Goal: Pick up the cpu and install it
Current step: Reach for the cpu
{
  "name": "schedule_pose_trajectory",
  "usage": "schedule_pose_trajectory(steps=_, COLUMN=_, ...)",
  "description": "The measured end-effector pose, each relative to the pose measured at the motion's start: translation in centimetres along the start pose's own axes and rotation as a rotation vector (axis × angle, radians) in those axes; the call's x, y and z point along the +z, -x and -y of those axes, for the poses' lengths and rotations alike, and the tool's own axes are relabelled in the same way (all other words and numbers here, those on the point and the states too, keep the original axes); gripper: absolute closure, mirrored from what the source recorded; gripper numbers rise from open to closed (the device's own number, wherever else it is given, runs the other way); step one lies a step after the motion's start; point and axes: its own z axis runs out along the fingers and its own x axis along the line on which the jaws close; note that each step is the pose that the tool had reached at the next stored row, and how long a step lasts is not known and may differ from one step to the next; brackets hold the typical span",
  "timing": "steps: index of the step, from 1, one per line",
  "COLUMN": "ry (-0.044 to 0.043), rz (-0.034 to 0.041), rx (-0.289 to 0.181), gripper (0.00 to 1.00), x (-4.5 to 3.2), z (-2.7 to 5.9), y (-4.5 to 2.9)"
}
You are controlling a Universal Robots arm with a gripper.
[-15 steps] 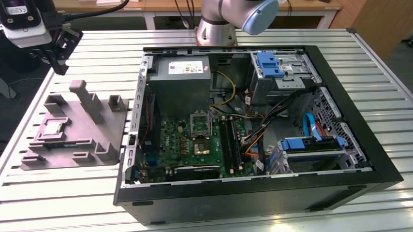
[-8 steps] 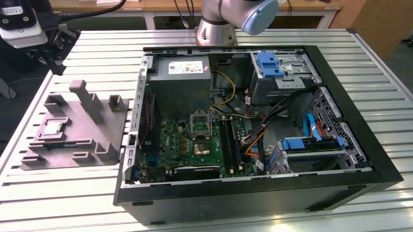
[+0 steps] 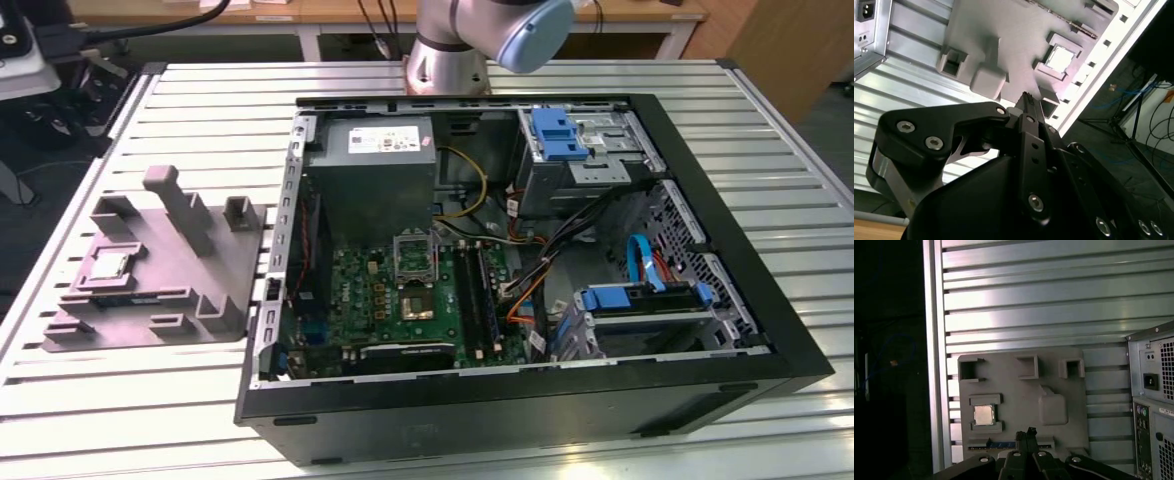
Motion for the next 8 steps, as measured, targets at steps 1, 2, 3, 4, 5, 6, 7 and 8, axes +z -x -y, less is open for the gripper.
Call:
schedule_pose_trajectory(steps=1, ry=0.0004, rz=0.0049, rx=0.0, gripper=0.89, x=0.02, z=0.03, y=-0.35)
schedule_pose_trajectory(steps=2, ry=0.0007, rz=0.0087, rx=0.0, gripper=0.89, x=0.05, z=0.05, y=-0.63)
schedule_pose_trajectory(steps=3, ry=0.001, rz=0.0118, rx=0.0, gripper=0.89, x=0.08, z=0.08, y=-0.93)
schedule_pose_trajectory(steps=4, ry=0.0012, rz=0.0147, rx=-0.001, gripper=0.89, x=0.1, z=0.1, y=-1.26)
schedule_pose_trajectory(steps=5, ry=0.0013, rz=0.0169, rx=-0.001, gripper=0.89, x=0.13, z=0.13, y=-1.6)
schedule_pose_trajectory(steps=6, ry=0.0014, rz=0.0186, rx=-0.001, gripper=0.89, x=0.15, z=0.16, y=-1.96)
schedule_pose_trajectory(steps=7, ry=0.0015, rz=0.0202, rx=-0.001, gripper=0.89, x=0.19, z=0.19, y=-2.32)
schedule_pose_trajectory(steps=8, ry=0.0017, rz=0.0217, rx=-0.001, gripper=0.89, x=0.22, z=0.22, y=-2.67)
